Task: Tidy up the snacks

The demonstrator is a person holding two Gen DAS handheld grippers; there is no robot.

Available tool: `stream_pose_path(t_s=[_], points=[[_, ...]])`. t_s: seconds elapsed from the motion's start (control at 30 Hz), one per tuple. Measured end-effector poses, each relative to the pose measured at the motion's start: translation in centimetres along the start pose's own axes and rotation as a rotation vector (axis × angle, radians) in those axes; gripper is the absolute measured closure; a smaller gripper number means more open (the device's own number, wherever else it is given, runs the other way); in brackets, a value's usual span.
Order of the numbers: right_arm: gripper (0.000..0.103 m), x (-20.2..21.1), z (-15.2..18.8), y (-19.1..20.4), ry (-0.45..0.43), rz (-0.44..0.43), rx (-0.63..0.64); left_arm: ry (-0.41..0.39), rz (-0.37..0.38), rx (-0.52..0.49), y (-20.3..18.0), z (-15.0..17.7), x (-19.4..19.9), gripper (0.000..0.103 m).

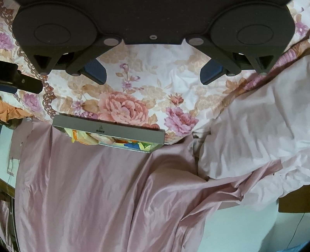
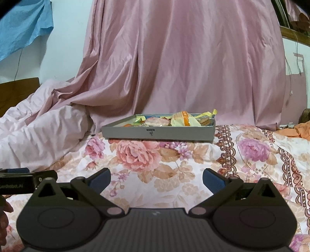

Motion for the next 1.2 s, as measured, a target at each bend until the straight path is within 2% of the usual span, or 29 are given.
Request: stream_pose_path(t_s=[1.2], points=[[0.000,-0.4,1.1,0.1,0.034,0.000,-0.008,0.016,0.005,0.000,-0.1,0.6,-0.5,0.001]])
Point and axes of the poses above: each gripper's, at about its wrist camera, not at the fingertips, and x roughly against the way its jaws point, y to its left, z to its underside, the point moved 10 cm from there along -x, roughly the way its jaws point, and after that the axes turned 5 degrees about -z, right-handed, at the moved point
